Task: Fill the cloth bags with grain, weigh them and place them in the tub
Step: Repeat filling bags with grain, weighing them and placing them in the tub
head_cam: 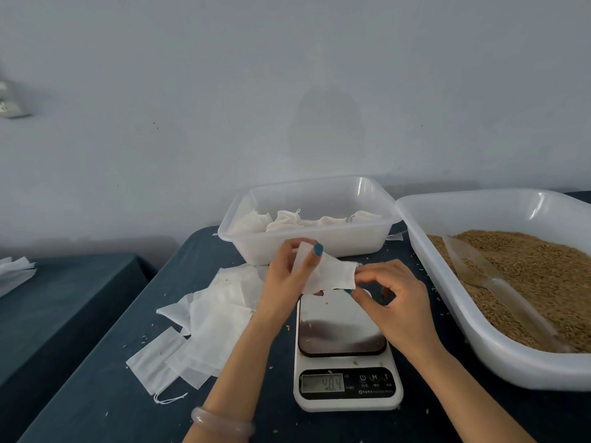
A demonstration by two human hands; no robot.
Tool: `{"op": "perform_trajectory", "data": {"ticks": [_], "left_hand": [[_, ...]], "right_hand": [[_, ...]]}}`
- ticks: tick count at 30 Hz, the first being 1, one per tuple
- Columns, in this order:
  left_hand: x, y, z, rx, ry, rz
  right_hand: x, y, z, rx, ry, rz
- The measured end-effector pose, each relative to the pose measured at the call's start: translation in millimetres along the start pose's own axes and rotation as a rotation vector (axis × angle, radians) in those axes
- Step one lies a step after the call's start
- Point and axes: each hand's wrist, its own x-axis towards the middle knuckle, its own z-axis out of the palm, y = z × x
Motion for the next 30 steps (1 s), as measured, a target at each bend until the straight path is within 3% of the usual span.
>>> {"op": "perform_trajectory", "data": {"ticks": [7,18,24,30], "left_hand": [[-1,0,-20,0.665,-0.322,0.285],[-5,-7,-8,0.786,-0.304,0.299],[-2,-14,-7,0.828,-0.290,0.329],[-1,-15,-5,0.843,-0.262,0.372]], "right_hand": [[-1,-2,1,0.024,-0.093,0.013],[-3,-1,6,-0.010,-0.143,-0.123],[-4,2,7,-0.225,-0.054,-0.220],[-5,3,7,-0.289,-0.037,-0.285]]}}
